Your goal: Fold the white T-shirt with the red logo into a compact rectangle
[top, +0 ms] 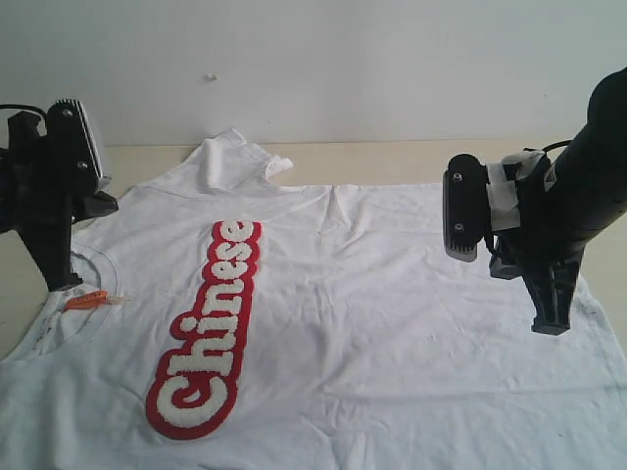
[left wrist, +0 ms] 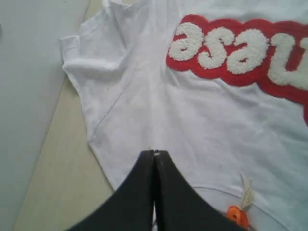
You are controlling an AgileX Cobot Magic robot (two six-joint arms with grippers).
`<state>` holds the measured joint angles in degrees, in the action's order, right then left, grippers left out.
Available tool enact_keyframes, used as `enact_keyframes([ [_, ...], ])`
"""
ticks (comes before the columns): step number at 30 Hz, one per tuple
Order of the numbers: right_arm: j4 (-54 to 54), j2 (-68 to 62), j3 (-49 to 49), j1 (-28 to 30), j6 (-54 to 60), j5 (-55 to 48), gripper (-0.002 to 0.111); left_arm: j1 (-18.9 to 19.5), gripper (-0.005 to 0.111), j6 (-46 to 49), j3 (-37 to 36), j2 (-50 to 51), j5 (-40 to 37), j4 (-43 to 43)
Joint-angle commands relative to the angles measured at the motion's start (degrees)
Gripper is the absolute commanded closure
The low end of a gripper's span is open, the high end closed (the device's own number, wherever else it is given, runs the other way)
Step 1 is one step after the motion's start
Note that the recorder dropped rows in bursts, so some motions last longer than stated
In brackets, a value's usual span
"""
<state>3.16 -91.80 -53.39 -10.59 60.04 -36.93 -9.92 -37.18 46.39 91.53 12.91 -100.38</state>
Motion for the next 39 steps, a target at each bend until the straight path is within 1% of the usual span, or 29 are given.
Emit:
enact_keyframes([
  [1,-0.2,0.0,-0.6,-0.1,-0.4,0.7,0.108,0.2,0.107,-10.8,0.3,-2.9,2.8,0.4],
  [3,-0.7,0.0,-0.6,-0.1,-0.3,0.7,0.108,0.2,0.107,-15.3,0.3,-4.6,6.3,0.4],
  [7,-1.9,0.0,-0.6,-0.1,-0.3,0.7,0.108,0.1,0.107,-17.3,0.2,-7.3,12.7,0.4],
  [9,-2.8,0.0,-0.6,-0.1,-0.3,0.7,0.108,0.1,0.107,-17.9,0.2,-8.1,13.8,0.4],
  [12,-4.7,0.0,-0.6,-0.1,-0.3,0.7,0.108,0.1,0.107,-22.3,0.2,-8.5,14.2,0.4],
  [14,-4.7,0.0,-0.6,-0.1,-0.3,0.7,0.108,0.1,0.107,-25.2,0.2,-8.3,16.2,0.4],
  [16,-4.7,0.0,-0.6,-0.1,-0.3,0.7,0.108,0.1,0.107,-25.5,0.2,-8.3,19.3,0.4],
  [17,-4.7,0.0,-0.6,-0.1,-0.3,0.7,0.108,0.1,0.107,-26.1,0.0,-8.3,19.6,0.4],
  [18,-4.7,0.0,-0.6,-0.1,-0.3,0.7,0.108,0.1,0.107,-25.9,-0.6,-8.3,20.3,2.6],
  [19,-4.7,0.0,-0.6,-0.1,-0.3,0.7,0.108,0.1,0.107,-25.2,-1.5,-8.3,20.9,8.1],
  [20,-4.7,0.0,-0.6,-0.1,-0.3,0.7,0.108,0.1,0.107,-24.3,-2.7,-8.4,21.0,13.5],
  [22,-4.7,0.0,-0.6,-0.1,-0.3,0.7,0.108,0.1,0.107,-21.1,-5.6,-8.5,21.5,27.8],
  [23,-4.7,0.0,-0.6,-0.1,-0.3,0.7,0.108,0.0,0.107,-19.1,-6.8,-8.5,21.4,32.5],
  [28,-4.7,0.0,-0.6,-0.1,-0.3,0.8,0.108,-2.5,0.107,-5.3,-11.7,-10.5,20.9,43.8],
  [30,-4.7,0.0,-0.6,-0.1,-0.3,0.9,0.108,-3.8,0.107,2.8,-13.7,-11.7,20.0,47.3],
  [33,-4.7,0.0,-0.6,-0.1,-0.3,1.1,0.108,-5.7,0.107,16.8,-16.0,-14.1,16.3,48.6],
  [34,-4.7,0.0,-0.6,-0.1,-0.3,1.1,0.108,-6.2,0.107,20.2,-16.6,-15.0,14.8,48.7],
  [35,-4.7,0.0,-0.6,-0.1,-0.3,1.1,0.108,-6.5,0.107,22.5,-17.2,-15.6,13.6,46.9],
  [36,-4.7,0.0,-0.6,-0.1,-0.3,1.1,0.108,-6.8,0.107,23.8,-17.7,-16.4,11.5,42.6],
  [38,-4.7,0.0,-0.6,-0.1,-0.3,1.1,0.108,-6.8,0.107,21.7,-18.4,-17.2,9.5,33.7],
  [39,-4.7,0.0,-0.6,-0.1,-0.3,1.1,0.108,-6.8,0.107,20.9,-19.1,-17.9,8.4,33.2],
])
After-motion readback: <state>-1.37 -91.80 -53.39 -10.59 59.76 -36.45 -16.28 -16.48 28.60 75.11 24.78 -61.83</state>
